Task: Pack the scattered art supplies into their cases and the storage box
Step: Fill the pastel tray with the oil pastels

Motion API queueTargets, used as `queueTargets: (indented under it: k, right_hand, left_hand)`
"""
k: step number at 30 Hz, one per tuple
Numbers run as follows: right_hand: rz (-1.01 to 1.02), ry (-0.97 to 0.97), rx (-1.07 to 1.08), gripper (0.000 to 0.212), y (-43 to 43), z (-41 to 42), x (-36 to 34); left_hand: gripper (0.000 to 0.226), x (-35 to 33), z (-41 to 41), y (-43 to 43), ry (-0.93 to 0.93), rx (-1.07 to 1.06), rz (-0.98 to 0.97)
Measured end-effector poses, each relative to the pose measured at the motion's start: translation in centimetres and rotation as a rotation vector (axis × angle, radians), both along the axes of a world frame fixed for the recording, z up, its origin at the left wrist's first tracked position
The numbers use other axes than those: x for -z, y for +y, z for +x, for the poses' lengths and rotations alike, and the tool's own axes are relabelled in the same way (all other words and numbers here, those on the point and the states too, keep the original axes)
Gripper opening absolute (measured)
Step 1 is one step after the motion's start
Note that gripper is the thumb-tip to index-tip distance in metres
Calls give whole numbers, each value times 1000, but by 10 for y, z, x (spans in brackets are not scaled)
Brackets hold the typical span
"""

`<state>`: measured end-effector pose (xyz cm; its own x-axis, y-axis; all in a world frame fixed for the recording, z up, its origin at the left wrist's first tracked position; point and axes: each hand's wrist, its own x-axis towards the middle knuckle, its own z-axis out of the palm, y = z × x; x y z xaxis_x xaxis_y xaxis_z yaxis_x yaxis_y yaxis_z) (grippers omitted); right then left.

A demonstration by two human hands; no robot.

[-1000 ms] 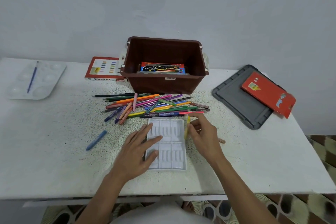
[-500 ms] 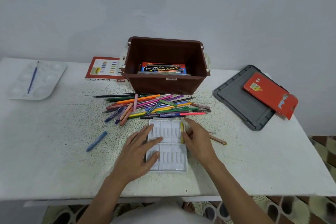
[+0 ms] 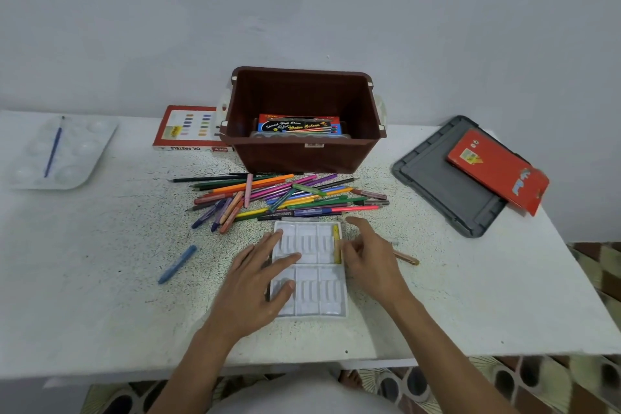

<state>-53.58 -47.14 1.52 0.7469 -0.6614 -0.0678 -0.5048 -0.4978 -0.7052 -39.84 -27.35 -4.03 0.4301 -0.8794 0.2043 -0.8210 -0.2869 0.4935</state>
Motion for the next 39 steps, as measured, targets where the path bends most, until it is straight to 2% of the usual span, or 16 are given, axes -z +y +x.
queueTargets:
  k: [3, 9, 14, 19, 21, 24, 29, 39]
  right_hand:
    - [-35, 4, 65, 30, -12, -12, -2]
    - [-351, 175, 112, 18, -35, -39, -6]
    - [-471, 334, 108, 9, -41, -48, 6]
    - [-552, 364, 49, 6, -37, -45, 7]
    - [-508, 291, 58, 4, -36, -40, 2]
    - [-254, 77, 76, 4, -29, -27, -14]
    - [92, -109, 19, 25, -10, -6, -27]
    - [139, -122, 20, 25, 5, 12, -10]
  left_hand:
    - [45, 0, 0, 0, 13, -4, -4]
    - [45, 1, 0, -1, 12, -4, -9]
    - [44, 1, 1, -1, 32, -3, -15]
    - [44, 1, 2, -2, 27, -6, -7]
    - [44, 1, 1, -1, 26, -7, -6]
    - [43, 1, 1, -1, 29, -8, -11]
    - [44, 1, 1, -1, 30, -10, -4]
    - [44, 1, 1, 0, 17, -12, -2]
